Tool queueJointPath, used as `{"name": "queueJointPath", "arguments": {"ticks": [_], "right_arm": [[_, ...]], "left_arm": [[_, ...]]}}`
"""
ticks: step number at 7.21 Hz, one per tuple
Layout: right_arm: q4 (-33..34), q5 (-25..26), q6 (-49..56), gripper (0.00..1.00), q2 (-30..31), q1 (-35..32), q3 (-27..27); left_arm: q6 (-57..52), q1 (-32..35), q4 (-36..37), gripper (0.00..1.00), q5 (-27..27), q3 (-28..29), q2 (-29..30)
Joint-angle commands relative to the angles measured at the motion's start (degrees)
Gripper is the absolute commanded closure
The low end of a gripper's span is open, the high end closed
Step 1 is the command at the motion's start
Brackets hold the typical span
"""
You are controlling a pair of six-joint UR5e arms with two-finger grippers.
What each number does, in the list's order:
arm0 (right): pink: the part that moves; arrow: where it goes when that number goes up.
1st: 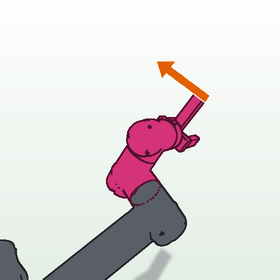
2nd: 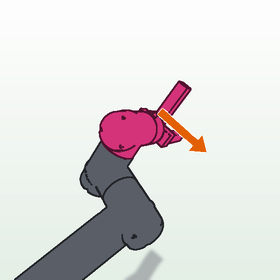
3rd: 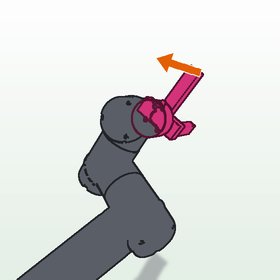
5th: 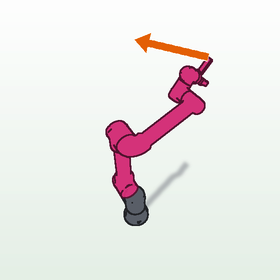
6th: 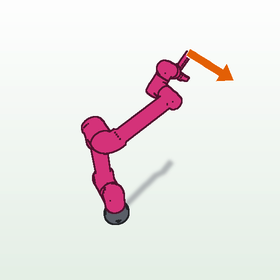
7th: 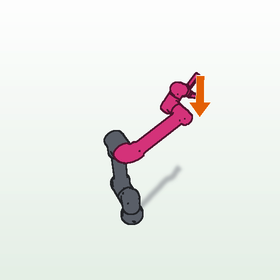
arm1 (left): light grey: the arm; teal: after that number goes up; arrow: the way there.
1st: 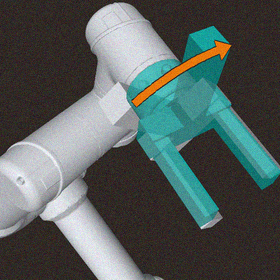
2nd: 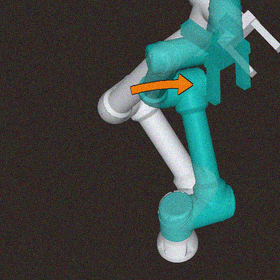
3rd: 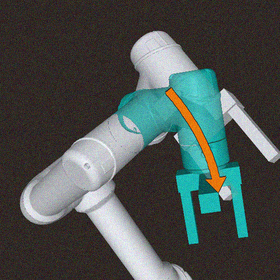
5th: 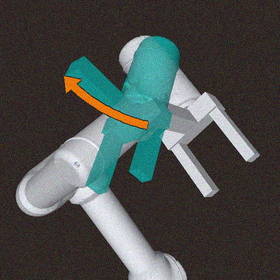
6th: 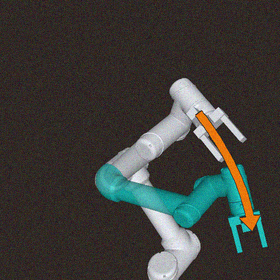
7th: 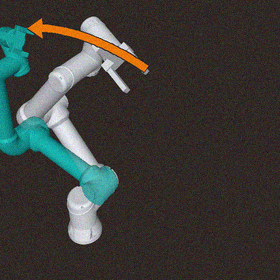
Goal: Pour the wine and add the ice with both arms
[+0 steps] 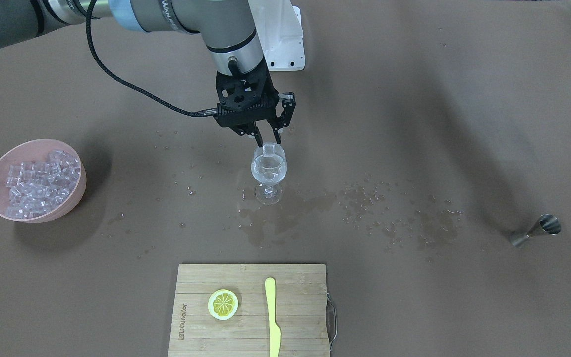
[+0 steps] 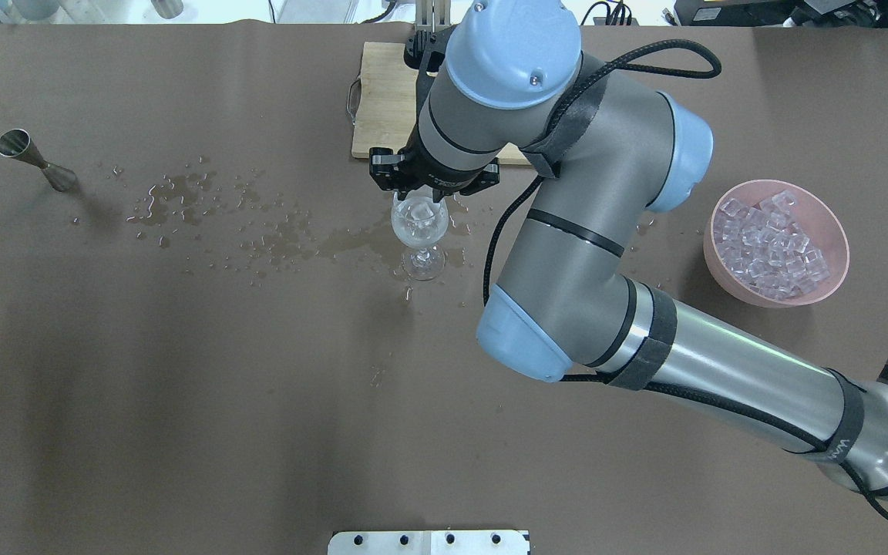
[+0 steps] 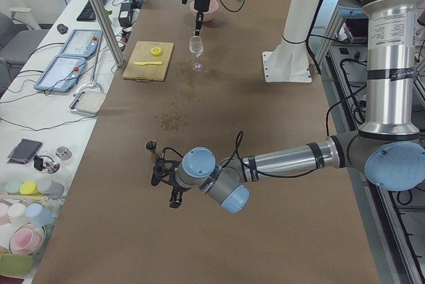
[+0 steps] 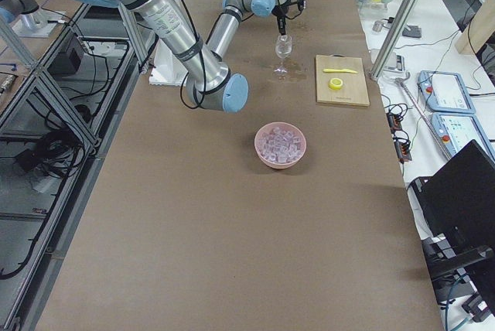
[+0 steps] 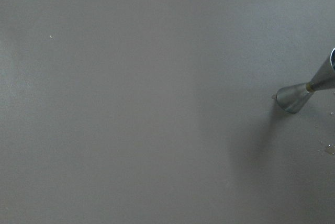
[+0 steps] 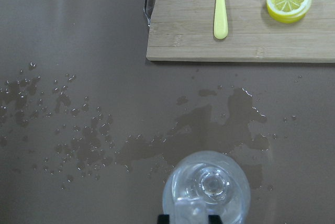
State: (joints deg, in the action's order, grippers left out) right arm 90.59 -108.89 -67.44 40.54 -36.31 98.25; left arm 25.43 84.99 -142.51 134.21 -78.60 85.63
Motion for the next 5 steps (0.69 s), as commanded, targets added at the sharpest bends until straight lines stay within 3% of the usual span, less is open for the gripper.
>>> {"name": "queueJointPath", "arguments": {"ticks": [1, 2, 3, 5], "right_arm": [[-0.1, -0.4, 0.6, 0.0, 1.7, -0.7, 1.2], [-0.1, -2.7, 0.8, 0.0, 4.3, -2.9, 3.0], [-0.1, -5.4, 6.4, 0.0, 11.9, -5.7, 9.3], [0.3, -14.4, 14.9, 0.0, 21.7, -14.6, 14.0]], "left_arm": [[0.0, 0.0, 0.0, 0.02, 0.0, 0.3, 0.1], [0.1, 0.0, 0.1, 0.02, 0.1, 0.2, 0.3], [0.4, -0.1, 1.7, 0.02, 0.4, -0.5, 2.6], [0.2, -0.2, 9.3, 0.02, 1.4, -2.8, 4.1]]}}
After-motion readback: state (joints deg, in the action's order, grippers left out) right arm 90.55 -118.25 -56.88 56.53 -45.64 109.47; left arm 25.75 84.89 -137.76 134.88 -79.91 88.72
